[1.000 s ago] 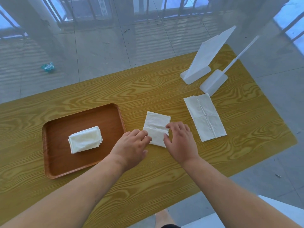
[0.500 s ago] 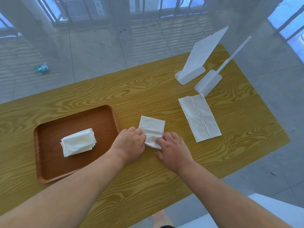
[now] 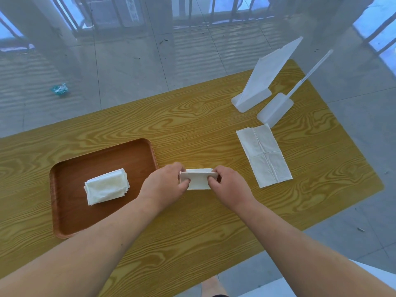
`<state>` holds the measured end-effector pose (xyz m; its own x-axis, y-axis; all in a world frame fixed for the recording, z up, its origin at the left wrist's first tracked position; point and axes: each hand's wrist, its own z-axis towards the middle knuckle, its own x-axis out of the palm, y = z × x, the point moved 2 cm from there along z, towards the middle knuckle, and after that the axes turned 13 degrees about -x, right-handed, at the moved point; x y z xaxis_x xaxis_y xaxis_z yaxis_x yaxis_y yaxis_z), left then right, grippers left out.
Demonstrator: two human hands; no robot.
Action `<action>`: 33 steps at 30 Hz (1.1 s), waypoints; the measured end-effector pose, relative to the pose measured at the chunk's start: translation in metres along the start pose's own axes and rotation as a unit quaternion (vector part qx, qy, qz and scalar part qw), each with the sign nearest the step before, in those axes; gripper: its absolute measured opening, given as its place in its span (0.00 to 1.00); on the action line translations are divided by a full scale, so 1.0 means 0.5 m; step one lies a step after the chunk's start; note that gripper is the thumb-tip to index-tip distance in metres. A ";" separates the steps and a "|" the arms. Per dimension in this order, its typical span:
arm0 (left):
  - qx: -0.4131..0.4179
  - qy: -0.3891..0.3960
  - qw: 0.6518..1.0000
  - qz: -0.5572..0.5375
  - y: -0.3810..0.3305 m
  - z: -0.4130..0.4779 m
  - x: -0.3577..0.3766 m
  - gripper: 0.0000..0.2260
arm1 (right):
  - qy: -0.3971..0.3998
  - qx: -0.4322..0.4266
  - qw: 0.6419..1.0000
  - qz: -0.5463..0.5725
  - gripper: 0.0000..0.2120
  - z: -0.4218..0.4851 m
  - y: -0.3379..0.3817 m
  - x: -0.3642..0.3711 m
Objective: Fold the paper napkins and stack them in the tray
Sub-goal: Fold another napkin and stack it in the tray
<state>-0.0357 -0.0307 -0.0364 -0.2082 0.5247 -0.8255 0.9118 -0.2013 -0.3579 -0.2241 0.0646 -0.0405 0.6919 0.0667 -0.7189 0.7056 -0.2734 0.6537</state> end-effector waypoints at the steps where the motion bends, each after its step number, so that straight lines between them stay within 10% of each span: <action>1: 0.001 -0.025 1.000 -0.002 0.003 -0.001 0.003 0.19 | -0.014 0.008 1.000 -0.021 0.09 0.001 -0.001 -0.001; 14: 0.203 -0.078 0.931 0.294 -0.010 0.012 0.045 0.10 | 0.023 -0.052 0.995 -0.078 0.11 -0.017 -0.012 0.045; 19: 0.212 -0.113 0.941 0.237 -0.018 0.015 0.028 0.08 | 0.017 0.128 0.990 0.055 0.27 -0.015 -0.018 0.031; 22: 0.240 -0.169 0.937 0.192 -0.013 -0.001 0.014 0.08 | 0.041 0.309 0.868 0.386 0.32 -0.009 -0.005 0.033; 25: 0.275 -0.195 0.926 0.169 0.000 -0.023 0.004 0.08 | 0.019 0.300 0.809 0.506 0.22 0.010 0.014 0.035; 30: 0.046 -0.130 0.986 -0.098 0.073 -0.046 -0.032 0.31 | 0.034 0.225 0.824 0.518 0.09 0.047 0.080 0.047; 33: -0.145 -0.012 0.925 -0.350 0.134 -0.048 -0.069 0.36 | 0.061 0.191 0.822 0.534 0.08 0.071 0.140 0.073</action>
<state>0.0411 -0.0425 -0.0217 -0.7886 0.4230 -0.4463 0.6062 0.4131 -0.6796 -0.1546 0.0137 -0.0293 0.9120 -0.3174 0.2597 -0.3963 -0.5192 0.7572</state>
